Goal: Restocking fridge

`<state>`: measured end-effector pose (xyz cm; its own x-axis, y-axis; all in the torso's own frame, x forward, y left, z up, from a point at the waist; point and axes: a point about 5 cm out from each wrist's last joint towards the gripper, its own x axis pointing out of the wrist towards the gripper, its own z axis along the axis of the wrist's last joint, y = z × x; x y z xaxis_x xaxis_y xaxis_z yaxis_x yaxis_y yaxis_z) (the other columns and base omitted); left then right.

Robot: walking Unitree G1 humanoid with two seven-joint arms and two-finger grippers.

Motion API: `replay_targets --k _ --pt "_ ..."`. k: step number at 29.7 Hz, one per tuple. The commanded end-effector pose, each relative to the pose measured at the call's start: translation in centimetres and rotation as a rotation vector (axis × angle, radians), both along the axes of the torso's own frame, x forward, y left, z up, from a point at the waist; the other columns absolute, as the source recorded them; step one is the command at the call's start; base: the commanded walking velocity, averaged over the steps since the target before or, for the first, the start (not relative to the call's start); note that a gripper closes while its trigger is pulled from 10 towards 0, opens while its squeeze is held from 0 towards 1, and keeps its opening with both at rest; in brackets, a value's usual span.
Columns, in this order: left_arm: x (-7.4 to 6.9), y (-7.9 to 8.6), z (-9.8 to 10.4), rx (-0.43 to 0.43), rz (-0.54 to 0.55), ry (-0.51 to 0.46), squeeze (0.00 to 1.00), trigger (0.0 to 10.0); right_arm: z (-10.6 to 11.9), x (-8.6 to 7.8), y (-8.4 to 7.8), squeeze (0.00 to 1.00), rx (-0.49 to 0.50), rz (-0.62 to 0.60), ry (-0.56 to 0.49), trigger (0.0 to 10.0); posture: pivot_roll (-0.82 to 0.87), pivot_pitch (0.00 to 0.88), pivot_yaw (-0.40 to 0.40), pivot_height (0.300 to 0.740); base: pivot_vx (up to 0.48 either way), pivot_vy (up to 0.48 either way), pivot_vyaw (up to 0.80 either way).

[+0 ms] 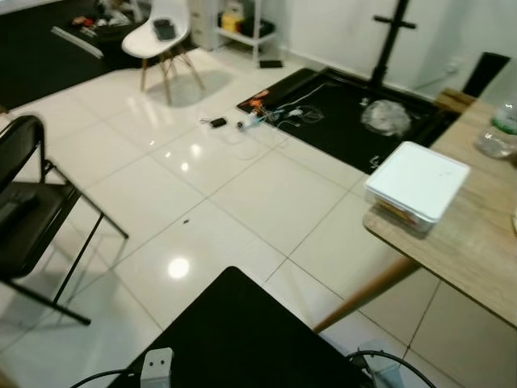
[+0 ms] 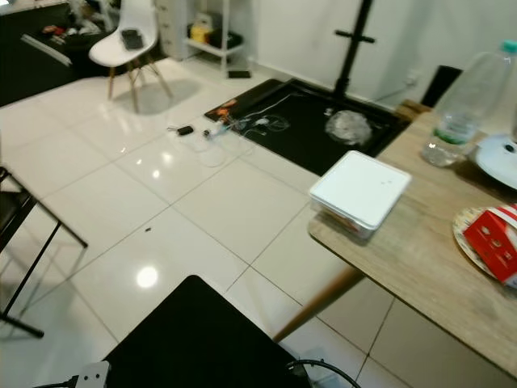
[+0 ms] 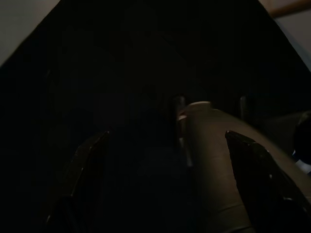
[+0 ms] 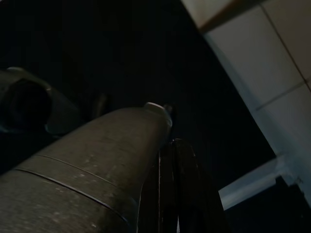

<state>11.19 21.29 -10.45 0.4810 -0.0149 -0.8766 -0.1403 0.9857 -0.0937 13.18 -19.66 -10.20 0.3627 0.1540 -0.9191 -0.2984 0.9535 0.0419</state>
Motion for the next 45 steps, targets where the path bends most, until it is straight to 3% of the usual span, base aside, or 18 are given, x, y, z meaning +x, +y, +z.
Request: replay_targets --k 1,23,27,45 --pt "-0.47 -0.20 -0.17 -0.006 0.000 0.013 0.00 10.0 -0.02 -0.29 -0.54 0.00 -0.010 -0.019 0.006 10.0 -0.04 0.000 0.012 0.740 0.000 0.000 -0.77" --pt "-0.69 -0.03 -0.22 0.010 0.007 0.023 0.00 10.0 0.03 -0.13 -0.56 0.00 -0.018 -0.016 0.000 10.0 -0.04 0.000 0.011 0.740 0.000 0.000 -0.78" --pt "-0.76 -0.10 -0.26 0.002 0.010 0.029 0.00 10.0 0.07 -0.01 -0.60 0.00 -0.029 -0.016 -0.011 10.0 -0.04 0.000 0.011 0.740 0.000 0.000 0.00" --pt "-0.87 -0.19 -0.32 -0.011 0.026 0.033 0.00 10.0 0.07 0.04 -0.51 0.00 -0.027 -0.018 -0.016 10.0 -0.04 0.000 0.011 0.740 0.013 -0.409 0.00"
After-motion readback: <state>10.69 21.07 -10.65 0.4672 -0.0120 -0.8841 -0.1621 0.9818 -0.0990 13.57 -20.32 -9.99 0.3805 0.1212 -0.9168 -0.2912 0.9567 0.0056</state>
